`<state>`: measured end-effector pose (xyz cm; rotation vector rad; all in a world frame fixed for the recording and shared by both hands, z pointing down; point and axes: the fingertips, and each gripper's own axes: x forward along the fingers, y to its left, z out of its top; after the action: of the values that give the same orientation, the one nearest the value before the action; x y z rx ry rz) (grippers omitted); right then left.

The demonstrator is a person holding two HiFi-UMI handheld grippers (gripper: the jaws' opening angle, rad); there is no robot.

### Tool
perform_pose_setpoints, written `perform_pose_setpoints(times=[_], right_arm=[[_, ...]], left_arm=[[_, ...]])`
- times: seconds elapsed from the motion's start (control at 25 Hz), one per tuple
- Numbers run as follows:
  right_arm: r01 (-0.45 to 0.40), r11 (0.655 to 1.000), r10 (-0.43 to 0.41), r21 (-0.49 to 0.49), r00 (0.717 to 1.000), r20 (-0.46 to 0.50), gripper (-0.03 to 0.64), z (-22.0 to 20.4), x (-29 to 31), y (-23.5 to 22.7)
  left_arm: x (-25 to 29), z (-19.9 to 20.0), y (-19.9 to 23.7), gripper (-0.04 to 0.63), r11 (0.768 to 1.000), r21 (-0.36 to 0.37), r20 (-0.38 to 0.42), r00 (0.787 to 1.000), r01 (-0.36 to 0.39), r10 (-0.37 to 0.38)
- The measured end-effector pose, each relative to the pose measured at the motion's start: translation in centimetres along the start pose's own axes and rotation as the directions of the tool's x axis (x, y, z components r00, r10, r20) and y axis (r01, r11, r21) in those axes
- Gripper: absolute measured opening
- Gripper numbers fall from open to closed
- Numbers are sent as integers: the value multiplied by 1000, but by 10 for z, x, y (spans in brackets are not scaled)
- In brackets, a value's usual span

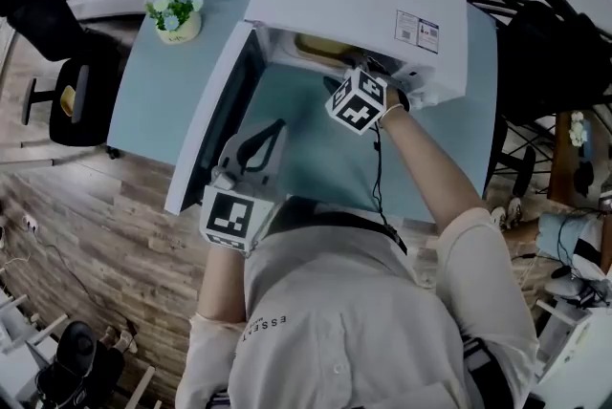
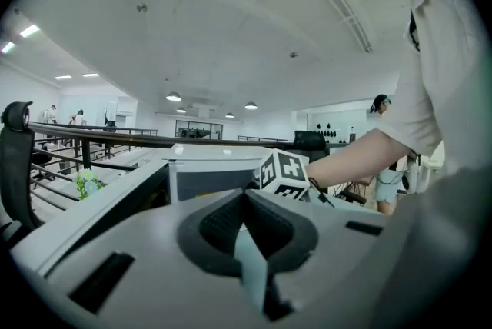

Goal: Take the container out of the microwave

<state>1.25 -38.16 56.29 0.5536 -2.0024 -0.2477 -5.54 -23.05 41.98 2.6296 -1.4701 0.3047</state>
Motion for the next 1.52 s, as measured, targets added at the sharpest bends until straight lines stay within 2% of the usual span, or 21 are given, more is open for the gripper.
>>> perform_pose_setpoints(times=[0.2, 0.32, 0.36, 0.52, 0.76, 0.96, 1.52], right_arm=[[-14, 995, 8, -101, 998, -69, 205, -7, 26, -7], [-21, 990, 9, -138, 996, -89, 150, -11, 35, -10], [-22, 988, 8, -151, 995, -95, 119, -12, 37, -10], [-9, 980, -15, -200, 993, -115, 61, -15, 41, -14], [-18, 973, -12, -229, 991, -131, 31, -17, 38, -10], [-41, 973, 15, -229, 993, -114, 29, -13, 24, 0], [-112, 981, 116, -156, 993, 13, 28, -27, -72, 84]], left_arm=[[2, -6, 8, 2, 999, -34, -18, 999, -38, 38], [1, -3, 14, 2, 995, -75, -17, 998, -69, 68], [0, -3, 16, 2, 994, -74, -13, 997, -75, 75], [-3, -3, 21, 2, 996, -48, -1, 997, -81, 81], [-9, -5, 19, 2, 992, -80, -16, 995, -95, 94], [-16, -6, 12, 2, 996, -43, -14, 996, -83, 83], [-48, -8, -34, 2, 997, -43, 3, 998, -60, 60]])
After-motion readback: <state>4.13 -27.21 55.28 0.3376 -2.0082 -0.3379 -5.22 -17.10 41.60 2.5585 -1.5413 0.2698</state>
